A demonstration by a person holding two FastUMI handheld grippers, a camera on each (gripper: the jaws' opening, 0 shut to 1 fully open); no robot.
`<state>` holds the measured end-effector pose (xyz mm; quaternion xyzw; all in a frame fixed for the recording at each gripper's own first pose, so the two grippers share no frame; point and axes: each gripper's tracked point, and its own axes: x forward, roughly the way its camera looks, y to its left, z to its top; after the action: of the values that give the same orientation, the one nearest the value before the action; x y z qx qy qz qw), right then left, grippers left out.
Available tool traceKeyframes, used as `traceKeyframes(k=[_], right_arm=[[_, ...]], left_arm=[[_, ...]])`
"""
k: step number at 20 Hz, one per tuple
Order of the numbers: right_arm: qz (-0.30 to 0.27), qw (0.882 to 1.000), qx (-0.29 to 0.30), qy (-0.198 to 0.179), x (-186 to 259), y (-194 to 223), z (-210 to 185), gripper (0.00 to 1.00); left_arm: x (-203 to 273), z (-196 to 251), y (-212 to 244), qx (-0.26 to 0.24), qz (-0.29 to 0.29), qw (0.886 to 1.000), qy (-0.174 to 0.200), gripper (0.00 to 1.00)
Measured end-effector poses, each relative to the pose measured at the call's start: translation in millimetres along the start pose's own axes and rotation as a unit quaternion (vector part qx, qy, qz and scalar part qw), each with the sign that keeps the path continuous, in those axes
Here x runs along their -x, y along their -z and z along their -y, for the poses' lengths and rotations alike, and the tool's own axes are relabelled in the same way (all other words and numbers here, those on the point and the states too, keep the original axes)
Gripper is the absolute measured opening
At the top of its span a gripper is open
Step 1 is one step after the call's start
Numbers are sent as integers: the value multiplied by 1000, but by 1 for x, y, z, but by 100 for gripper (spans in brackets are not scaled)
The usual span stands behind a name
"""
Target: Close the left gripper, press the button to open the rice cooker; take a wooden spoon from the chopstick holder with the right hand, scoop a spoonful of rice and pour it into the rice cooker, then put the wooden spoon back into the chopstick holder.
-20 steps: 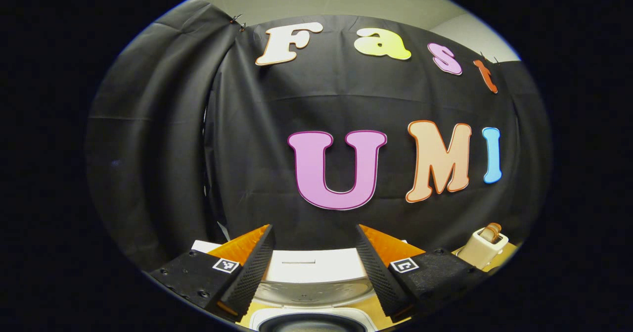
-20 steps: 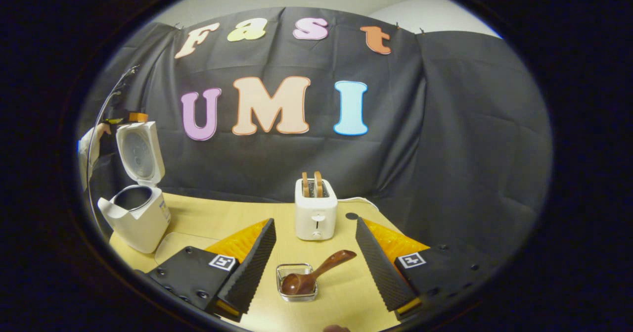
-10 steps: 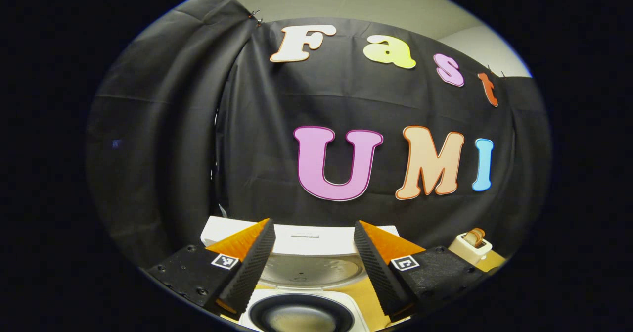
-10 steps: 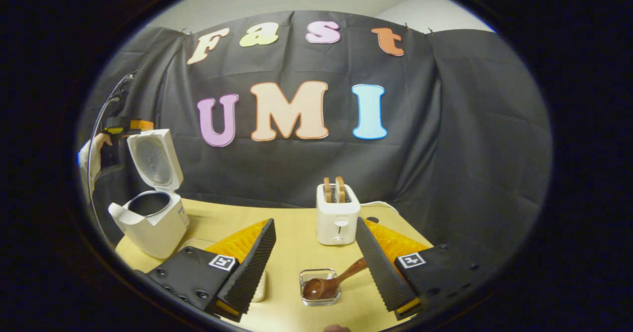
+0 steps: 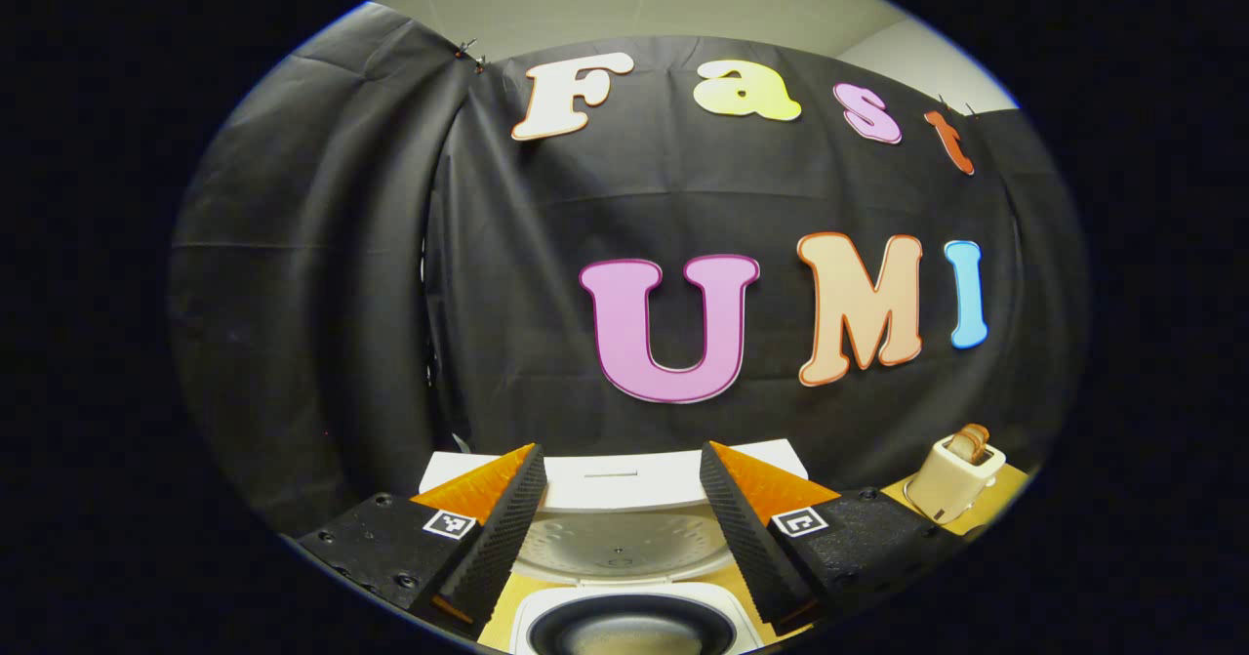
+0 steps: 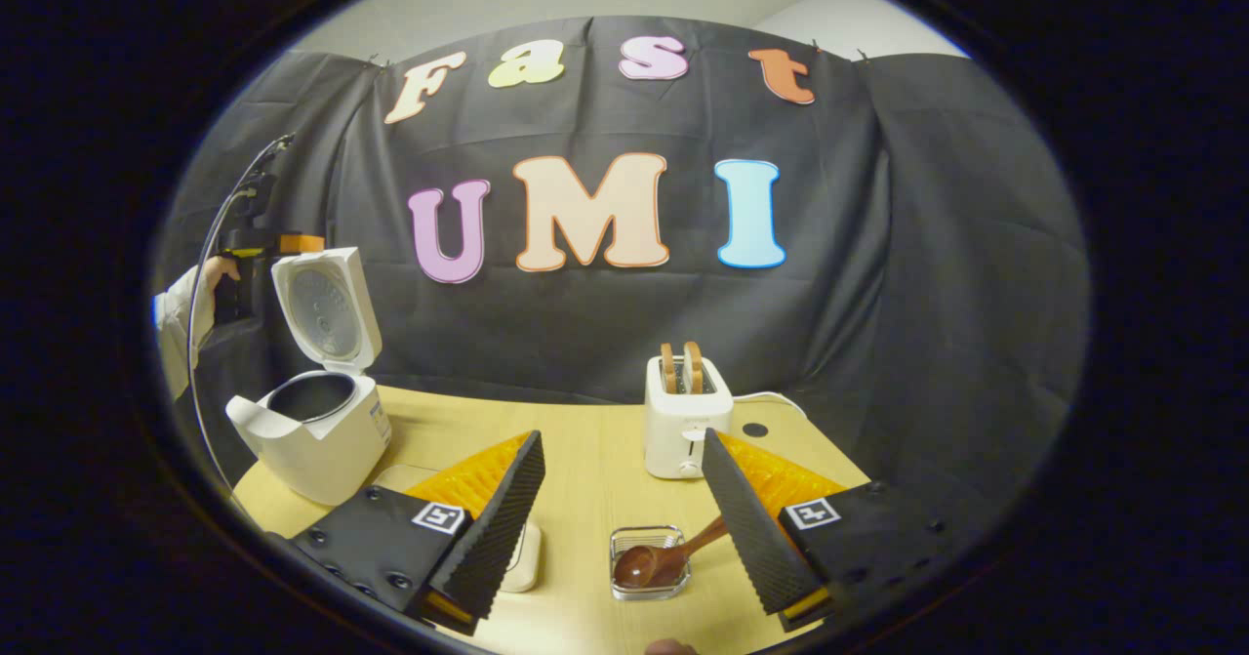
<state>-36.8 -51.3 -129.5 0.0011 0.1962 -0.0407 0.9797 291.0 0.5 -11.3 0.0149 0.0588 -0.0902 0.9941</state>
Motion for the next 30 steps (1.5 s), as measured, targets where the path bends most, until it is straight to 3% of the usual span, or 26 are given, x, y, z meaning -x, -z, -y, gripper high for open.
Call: traceKeyframes(k=[5, 10, 14, 22, 30], right_arm=[[3, 1000, -6, 25, 8, -2, 17, 100], [-2, 999, -8, 48, 16, 4, 28, 100], [-6, 998, -12, 58, 19, 9, 34, 100], [11, 1000, -8, -2, 2, -6, -10, 100], [-9, 997, -7, -71, -13, 3, -54, 100]], left_arm=[[-24, 3, -17, -6, 19, 1000, 4, 93], [-51, -1, 16, 3, -28, 1000, -1, 92], [-45, 1, 19, 10, -43, 999, -7, 93], [20, 9, 32, 13, -62, 998, 4, 95], [101, 18, 81, 17, -98, 995, -1, 95]])
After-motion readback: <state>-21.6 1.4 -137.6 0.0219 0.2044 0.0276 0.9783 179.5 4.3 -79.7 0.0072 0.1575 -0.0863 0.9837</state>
